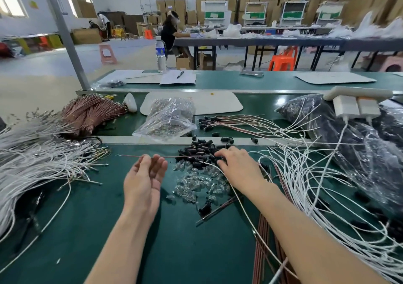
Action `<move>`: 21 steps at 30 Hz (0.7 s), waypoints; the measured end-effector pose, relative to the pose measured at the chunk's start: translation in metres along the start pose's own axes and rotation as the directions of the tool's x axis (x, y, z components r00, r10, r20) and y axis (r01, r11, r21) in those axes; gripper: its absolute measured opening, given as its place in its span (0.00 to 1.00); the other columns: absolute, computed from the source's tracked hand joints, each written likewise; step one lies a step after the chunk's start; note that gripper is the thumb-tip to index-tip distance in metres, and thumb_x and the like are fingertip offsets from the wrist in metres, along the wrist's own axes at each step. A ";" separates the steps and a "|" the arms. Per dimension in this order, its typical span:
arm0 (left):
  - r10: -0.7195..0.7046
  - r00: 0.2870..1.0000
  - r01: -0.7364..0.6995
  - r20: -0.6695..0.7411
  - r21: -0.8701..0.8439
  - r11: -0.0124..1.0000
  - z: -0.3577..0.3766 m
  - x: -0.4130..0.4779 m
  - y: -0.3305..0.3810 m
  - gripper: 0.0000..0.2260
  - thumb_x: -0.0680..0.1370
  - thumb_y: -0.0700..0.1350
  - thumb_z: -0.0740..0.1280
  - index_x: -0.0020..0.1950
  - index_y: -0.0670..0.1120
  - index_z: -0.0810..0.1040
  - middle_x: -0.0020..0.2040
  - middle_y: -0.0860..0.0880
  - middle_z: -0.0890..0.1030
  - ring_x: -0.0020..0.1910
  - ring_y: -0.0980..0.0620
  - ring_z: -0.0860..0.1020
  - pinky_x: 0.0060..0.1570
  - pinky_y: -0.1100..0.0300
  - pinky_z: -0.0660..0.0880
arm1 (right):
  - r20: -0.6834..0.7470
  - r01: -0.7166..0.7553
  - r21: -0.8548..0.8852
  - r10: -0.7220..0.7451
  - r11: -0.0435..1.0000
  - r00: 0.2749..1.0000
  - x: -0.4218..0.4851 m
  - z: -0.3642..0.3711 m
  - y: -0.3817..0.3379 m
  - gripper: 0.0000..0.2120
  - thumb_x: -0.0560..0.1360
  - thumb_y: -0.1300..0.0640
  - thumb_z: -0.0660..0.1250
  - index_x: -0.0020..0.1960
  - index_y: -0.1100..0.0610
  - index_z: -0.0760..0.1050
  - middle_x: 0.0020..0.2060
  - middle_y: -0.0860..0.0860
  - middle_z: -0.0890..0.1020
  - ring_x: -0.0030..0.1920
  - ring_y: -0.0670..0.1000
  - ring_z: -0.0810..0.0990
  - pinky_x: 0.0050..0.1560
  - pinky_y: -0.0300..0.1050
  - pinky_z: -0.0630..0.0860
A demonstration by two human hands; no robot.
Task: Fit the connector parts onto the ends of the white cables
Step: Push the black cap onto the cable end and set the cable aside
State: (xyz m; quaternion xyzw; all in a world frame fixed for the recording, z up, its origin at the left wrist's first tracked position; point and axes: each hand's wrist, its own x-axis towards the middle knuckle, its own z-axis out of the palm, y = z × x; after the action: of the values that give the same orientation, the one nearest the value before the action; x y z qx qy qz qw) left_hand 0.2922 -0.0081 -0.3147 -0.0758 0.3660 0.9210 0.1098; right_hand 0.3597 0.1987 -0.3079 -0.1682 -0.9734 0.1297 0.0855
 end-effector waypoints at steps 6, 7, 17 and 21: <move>-0.029 0.999 0.029 -0.016 0.004 1.000 0.001 -0.003 -0.001 0.04 0.83 0.38 0.63 0.50 0.40 0.75 0.39 0.45 0.83 0.36 0.52 0.84 0.40 0.61 0.82 | -0.006 0.002 0.003 -0.002 1.000 1.000 0.006 0.001 0.000 0.14 0.83 0.51 0.61 0.66 0.51 0.74 0.63 0.50 0.78 0.63 0.54 0.74 0.63 0.53 0.74; -0.029 0.999 0.029 -0.017 0.000 1.000 0.001 -0.004 0.000 0.04 0.83 0.38 0.63 0.50 0.41 0.75 0.38 0.46 0.83 0.36 0.52 0.84 0.40 0.61 0.82 | -0.001 0.006 0.011 -0.006 1.000 1.000 0.006 0.000 0.000 0.14 0.83 0.51 0.61 0.66 0.52 0.74 0.63 0.50 0.78 0.63 0.54 0.74 0.63 0.52 0.74; -0.087 0.988 0.098 0.125 -0.088 0.991 0.005 -0.020 -0.004 0.08 0.73 0.40 0.71 0.50 0.39 0.77 0.40 0.45 0.85 0.40 0.51 0.85 0.41 0.61 0.82 | 0.039 -0.046 0.999 0.278 0.016 0.960 -0.060 -0.017 0.008 0.10 0.81 0.52 0.65 0.59 0.54 0.80 0.49 0.52 0.87 0.46 0.45 0.84 0.43 0.36 0.80; -0.108 0.976 0.114 0.190 -0.021 0.993 0.010 -0.026 -0.013 0.07 0.73 0.39 0.70 0.50 0.40 0.77 0.42 0.43 0.85 0.42 0.50 0.86 0.41 0.61 0.82 | 0.215 -0.102 0.883 0.202 -0.458 0.955 -0.080 -0.008 0.006 0.18 0.76 0.56 0.68 0.61 0.65 0.78 0.55 0.62 0.85 0.48 0.53 0.86 0.44 0.42 0.83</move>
State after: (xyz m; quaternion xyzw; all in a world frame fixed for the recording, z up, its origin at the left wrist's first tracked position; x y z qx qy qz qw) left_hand 0.3203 0.0040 -0.3097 -0.0101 0.3344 0.9222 0.1940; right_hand 0.4376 0.1780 -0.3117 -0.1619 -0.3694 0.8938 0.1959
